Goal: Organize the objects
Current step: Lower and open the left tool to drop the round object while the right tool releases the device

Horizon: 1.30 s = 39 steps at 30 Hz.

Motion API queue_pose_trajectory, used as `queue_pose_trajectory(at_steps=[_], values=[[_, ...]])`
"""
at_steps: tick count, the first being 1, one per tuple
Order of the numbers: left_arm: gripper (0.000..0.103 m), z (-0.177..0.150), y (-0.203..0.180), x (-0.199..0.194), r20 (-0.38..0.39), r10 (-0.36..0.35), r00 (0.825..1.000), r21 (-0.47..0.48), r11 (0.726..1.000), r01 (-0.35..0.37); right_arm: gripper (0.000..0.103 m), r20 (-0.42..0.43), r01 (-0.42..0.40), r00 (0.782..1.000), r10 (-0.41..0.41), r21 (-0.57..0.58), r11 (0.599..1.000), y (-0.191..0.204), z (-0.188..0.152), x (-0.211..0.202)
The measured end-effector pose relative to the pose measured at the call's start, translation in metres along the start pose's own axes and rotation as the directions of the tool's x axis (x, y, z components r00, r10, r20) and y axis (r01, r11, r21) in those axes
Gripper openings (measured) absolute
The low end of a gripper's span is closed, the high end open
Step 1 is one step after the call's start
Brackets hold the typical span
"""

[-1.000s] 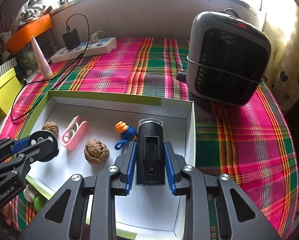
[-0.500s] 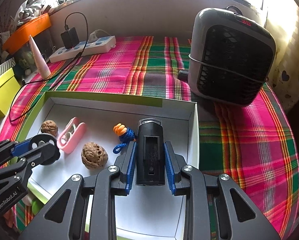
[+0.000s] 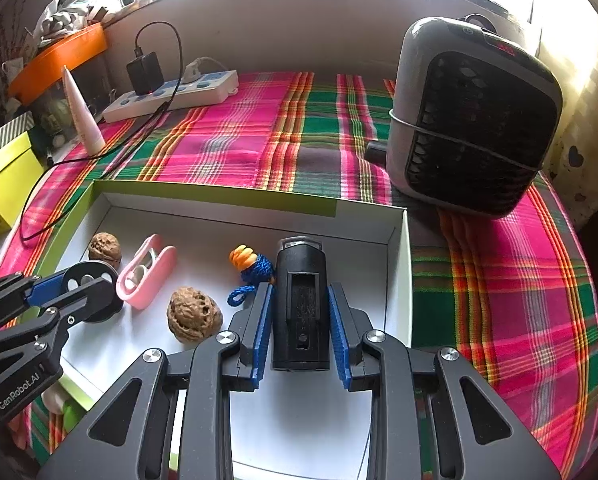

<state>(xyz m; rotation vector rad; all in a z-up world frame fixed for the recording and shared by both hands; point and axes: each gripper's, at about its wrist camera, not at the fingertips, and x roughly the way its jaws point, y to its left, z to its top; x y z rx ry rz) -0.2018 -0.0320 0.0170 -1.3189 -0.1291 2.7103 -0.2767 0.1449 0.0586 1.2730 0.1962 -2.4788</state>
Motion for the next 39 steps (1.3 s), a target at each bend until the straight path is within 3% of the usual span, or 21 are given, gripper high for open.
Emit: queue_pose_trajectory(at_steps=[17, 27, 39], values=[[0.027, -0.001, 0.0, 0.002, -0.003, 0.005, 1.0, 0.007, 1.0, -0.005, 0.028, -0.001, -0.007, 1.0, 0.007, 0.008, 1.0, 0.0, -0.001, -0.001], [0.034, -0.001, 0.001, -0.001, -0.001, 0.004, 1.0, 0.001, 1.0, -0.004, 0.028, -0.003, -0.009, 1.0, 0.009, 0.007, 1.0, 0.001, -0.001, -0.001], [0.036, -0.003, 0.003, -0.01, 0.006, 0.008, 1.0, -0.006, 1.0, -0.008, 0.03, 0.016, 0.004, 1.0, -0.004, -0.001, 1.0, 0.003, -0.002, -0.009]])
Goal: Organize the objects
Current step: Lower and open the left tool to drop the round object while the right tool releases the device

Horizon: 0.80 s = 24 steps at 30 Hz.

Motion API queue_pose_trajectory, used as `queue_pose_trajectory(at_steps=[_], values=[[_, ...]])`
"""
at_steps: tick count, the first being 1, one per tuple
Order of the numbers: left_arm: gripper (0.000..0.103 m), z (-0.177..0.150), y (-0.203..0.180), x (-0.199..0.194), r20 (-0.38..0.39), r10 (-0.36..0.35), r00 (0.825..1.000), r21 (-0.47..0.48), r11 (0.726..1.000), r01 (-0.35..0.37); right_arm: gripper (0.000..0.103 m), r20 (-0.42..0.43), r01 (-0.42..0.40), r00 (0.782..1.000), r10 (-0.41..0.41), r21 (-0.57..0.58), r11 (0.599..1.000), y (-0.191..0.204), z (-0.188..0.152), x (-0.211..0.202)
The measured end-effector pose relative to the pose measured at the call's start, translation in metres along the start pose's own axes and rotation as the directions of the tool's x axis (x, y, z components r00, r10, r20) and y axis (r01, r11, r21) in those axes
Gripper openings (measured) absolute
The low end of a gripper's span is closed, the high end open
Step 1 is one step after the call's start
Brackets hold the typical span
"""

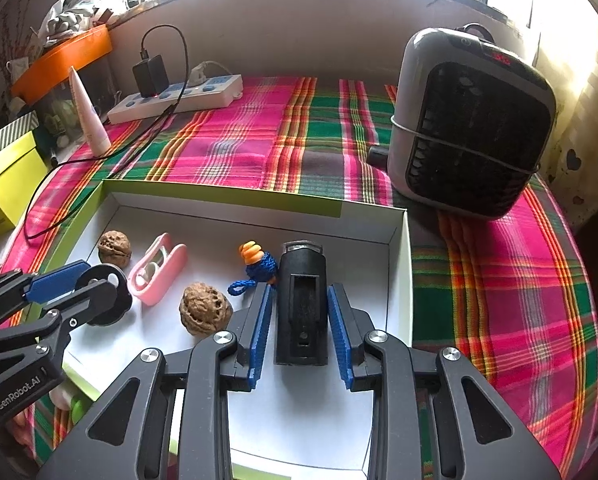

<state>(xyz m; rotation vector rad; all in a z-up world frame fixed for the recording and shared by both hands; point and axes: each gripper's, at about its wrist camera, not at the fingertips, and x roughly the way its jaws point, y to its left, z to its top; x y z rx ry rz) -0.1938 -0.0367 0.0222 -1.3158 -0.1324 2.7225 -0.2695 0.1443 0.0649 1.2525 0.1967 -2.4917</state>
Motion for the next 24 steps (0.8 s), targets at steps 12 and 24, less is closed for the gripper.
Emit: queue_pose_trajectory(at_steps=[12, 24], values=[[0.036, -0.004, -0.004, -0.02, 0.03, 0.022, 0.999, 0.011, 1.0, -0.022, 0.03, 0.026, 0.006, 1.0, -0.006, 0.007, 1.0, 0.002, -0.006, -0.018], [0.036, -0.016, -0.009, -0.042, 0.055, 0.028, 0.998, 0.012, 1.0, -0.029, 0.03, 0.056, -0.005, 0.998, 0.003, 0.022, 1.0, 0.009, -0.019, -0.043]])
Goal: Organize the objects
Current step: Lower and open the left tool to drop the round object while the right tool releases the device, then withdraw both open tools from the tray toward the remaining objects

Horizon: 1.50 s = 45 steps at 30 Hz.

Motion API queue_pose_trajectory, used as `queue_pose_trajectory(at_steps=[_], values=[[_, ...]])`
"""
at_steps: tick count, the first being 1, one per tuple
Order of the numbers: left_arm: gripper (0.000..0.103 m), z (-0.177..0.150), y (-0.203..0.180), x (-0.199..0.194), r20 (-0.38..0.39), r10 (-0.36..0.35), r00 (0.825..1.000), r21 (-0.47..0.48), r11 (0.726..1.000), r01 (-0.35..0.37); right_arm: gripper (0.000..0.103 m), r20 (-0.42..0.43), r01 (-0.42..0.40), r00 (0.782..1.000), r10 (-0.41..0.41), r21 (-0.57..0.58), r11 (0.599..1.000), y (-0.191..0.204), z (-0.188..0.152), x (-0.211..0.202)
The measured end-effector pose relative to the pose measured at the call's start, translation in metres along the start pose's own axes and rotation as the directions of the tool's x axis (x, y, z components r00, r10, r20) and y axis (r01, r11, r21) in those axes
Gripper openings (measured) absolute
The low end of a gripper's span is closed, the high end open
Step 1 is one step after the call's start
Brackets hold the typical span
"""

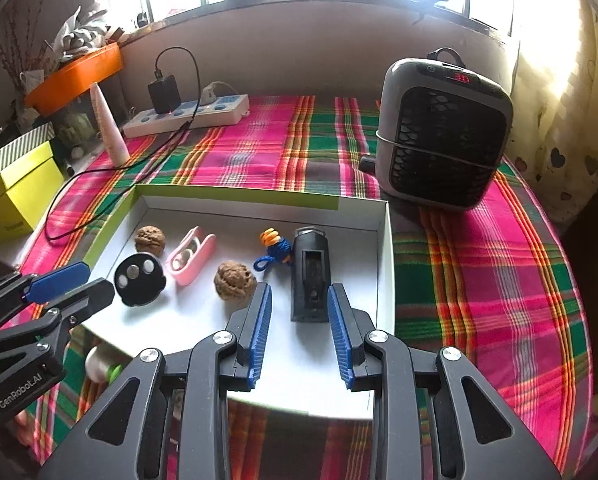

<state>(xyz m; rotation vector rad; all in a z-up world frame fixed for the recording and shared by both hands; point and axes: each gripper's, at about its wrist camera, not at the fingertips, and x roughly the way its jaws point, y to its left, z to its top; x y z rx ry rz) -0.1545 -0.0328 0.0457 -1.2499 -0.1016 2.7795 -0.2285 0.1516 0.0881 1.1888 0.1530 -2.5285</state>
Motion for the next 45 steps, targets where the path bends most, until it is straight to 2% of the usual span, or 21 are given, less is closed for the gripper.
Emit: queue_pose_trajectory(at_steps=[24, 34, 45], values=[[0.038, -0.039, -0.006, -0.044, 0.052, 0.01, 0.999, -0.007, 1.0, -0.01, 0.03, 0.046, -0.021, 0.999, 0.021, 0.013, 1.0, 0.009, -0.044, -0.04], [0.039, -0.06, 0.002, -0.045, 0.014, -0.043, 0.999, -0.041, 0.998, 0.044, 0.03, 0.062, -0.094, 0.994, 0.094, -0.001, 0.996, 0.012, -0.066, -0.048], [0.039, -0.074, 0.012, -0.04, -0.012, -0.054, 0.998, -0.084, 0.995, 0.053, 0.031, 0.04, -0.201, 0.978, 0.205, -0.074, 0.977, 0.036, -0.08, -0.043]])
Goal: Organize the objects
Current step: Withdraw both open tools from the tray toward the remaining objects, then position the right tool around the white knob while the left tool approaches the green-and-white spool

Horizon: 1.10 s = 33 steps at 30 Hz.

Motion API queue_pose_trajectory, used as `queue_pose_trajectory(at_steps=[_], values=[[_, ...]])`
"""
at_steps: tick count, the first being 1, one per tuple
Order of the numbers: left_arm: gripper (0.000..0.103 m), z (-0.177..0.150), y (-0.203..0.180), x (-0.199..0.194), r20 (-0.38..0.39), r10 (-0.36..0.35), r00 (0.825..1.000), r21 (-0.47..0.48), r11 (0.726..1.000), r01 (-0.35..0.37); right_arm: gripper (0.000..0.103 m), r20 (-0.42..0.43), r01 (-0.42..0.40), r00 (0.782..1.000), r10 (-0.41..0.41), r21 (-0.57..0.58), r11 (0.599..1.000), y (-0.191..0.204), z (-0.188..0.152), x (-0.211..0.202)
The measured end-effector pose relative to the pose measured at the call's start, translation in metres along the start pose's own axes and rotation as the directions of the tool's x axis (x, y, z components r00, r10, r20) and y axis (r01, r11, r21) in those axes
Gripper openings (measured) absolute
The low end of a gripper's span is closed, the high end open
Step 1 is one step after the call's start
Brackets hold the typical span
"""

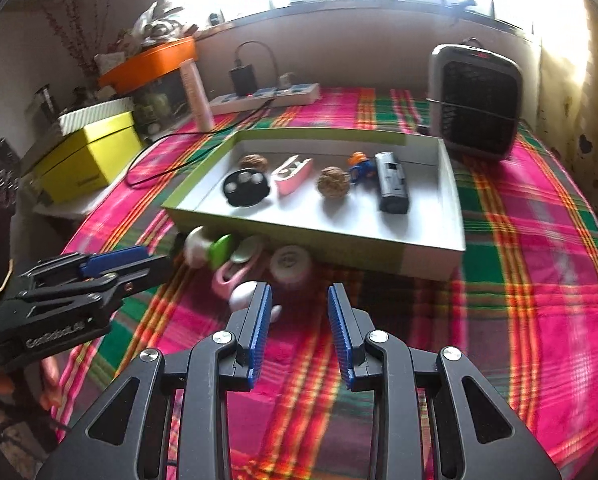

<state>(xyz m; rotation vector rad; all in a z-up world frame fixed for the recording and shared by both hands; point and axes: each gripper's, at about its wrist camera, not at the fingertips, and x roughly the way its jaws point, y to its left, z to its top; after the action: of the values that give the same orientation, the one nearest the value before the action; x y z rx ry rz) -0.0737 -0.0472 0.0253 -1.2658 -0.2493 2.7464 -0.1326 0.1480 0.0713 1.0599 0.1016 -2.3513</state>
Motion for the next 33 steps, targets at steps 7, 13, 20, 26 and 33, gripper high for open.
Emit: queue_pose_trajectory(at_steps=[7, 13, 20, 26, 33], values=[[0.039, -0.003, 0.005, 0.004, -0.011, 0.001, 1.0, -0.015, 1.0, -0.001, 0.048, -0.016, -0.033, 0.999, 0.033, -0.008, 0.999, 0.006, -0.004, 0.006], [0.039, -0.004, 0.006, 0.005, -0.015, 0.0, 1.0, -0.022, 1.0, 0.0, 0.048, -0.048, -0.038, 0.998, 0.037, -0.013, 0.999, 0.009, -0.005, 0.014], [0.039, -0.004, 0.007, 0.007, -0.02, -0.009, 1.0, -0.029, 1.0, 0.009, 0.048, -0.067, -0.016, 0.998, 0.012, -0.055, 0.998, 0.014, -0.004, 0.022], [0.039, -0.003, 0.008, 0.007, -0.021, -0.02, 1.0, -0.033, 0.999, 0.019, 0.048, -0.078, -0.006, 0.997, 0.001, -0.063, 0.998, 0.014, -0.003, 0.028], [0.039, -0.002, 0.006, 0.009, -0.026, -0.032, 0.999, -0.036, 0.999, 0.031, 0.046, -0.081, -0.004, 0.997, -0.003, -0.091, 0.996, 0.018, -0.005, 0.029]])
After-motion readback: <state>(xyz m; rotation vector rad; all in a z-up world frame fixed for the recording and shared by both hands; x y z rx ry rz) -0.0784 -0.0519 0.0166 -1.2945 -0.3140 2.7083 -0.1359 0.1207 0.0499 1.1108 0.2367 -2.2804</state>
